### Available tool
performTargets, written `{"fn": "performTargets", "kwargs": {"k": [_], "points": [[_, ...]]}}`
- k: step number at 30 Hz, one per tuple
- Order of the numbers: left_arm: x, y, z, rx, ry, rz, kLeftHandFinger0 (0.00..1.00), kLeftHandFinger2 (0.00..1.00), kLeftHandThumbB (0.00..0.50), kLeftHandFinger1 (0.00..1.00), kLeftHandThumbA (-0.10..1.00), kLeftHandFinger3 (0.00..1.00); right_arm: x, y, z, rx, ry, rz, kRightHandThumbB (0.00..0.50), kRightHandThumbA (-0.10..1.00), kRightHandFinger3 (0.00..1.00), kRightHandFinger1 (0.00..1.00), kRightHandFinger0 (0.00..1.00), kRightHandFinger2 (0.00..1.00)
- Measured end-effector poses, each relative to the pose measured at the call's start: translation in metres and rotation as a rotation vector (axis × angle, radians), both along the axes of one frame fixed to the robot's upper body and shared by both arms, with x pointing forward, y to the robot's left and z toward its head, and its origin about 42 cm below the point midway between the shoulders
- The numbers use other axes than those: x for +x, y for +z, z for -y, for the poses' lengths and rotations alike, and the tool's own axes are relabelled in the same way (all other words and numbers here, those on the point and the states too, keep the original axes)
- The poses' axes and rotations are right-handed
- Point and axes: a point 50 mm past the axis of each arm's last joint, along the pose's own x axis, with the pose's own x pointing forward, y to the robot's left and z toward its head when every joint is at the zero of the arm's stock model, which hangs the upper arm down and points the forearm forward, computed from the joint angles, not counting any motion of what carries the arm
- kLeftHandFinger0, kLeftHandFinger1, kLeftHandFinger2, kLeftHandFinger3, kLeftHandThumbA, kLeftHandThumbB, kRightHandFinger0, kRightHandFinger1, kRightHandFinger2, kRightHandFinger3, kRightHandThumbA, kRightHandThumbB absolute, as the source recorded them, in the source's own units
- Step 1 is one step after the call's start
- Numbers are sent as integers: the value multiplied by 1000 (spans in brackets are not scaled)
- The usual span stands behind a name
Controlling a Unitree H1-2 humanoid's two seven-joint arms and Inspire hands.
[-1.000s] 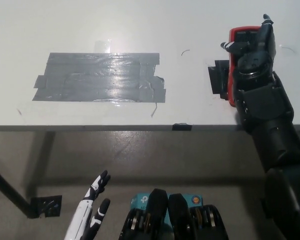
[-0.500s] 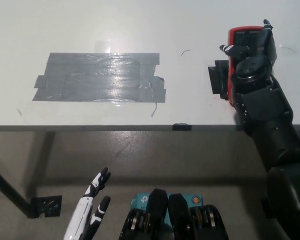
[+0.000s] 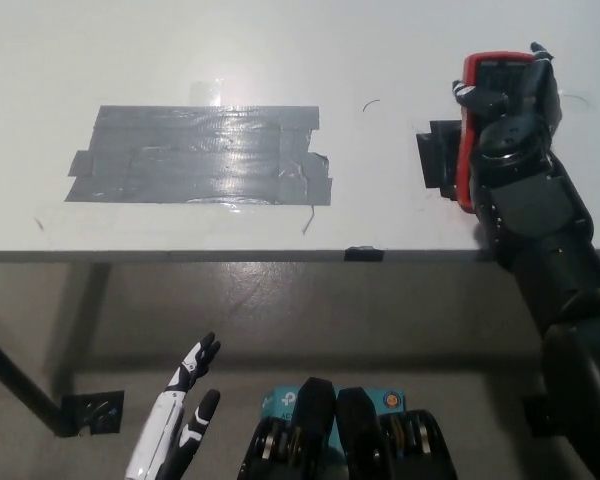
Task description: The robot first picks the multimeter with right hand and then unfolds the black stand on the back of it using left hand
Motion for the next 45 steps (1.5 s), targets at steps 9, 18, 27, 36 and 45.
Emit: {"fn": "performTargets", "kwargs": {"k": [9, 18, 27, 36, 45], "points": [[6, 4, 0, 3, -5, 16, 1000, 1000, 212, 1000, 1000, 1000, 0, -5, 1, 36, -5, -1, 248, -100, 188, 0, 0, 99], [7, 5, 0, 3, -6, 21, 1000, 1000, 206, 1000, 1000, 1000, -4, -10, 7, 258, -4, 64, 188, -100, 482, 122, 0, 604], [7, 5, 0, 3, -5, 20, 1000, 1000, 210, 1000, 1000, 1000, -33, -36, 12, 595, 31, 170, 130, -100, 928, 234, 0, 764], [9, 7, 2, -4, -4, 27, 1000, 1000, 153, 1000, 1000, 1000, -76, -64, 3, 794, 38, 197, 113, -100, 935, 304, 0, 794], [22, 22, 8, -23, -14, 84, 1000, 1000, 138, 1000, 1000, 1000, -117, -71, 8, 952, 48, 256, 116, -100, 986, 335, 0, 779]]}}
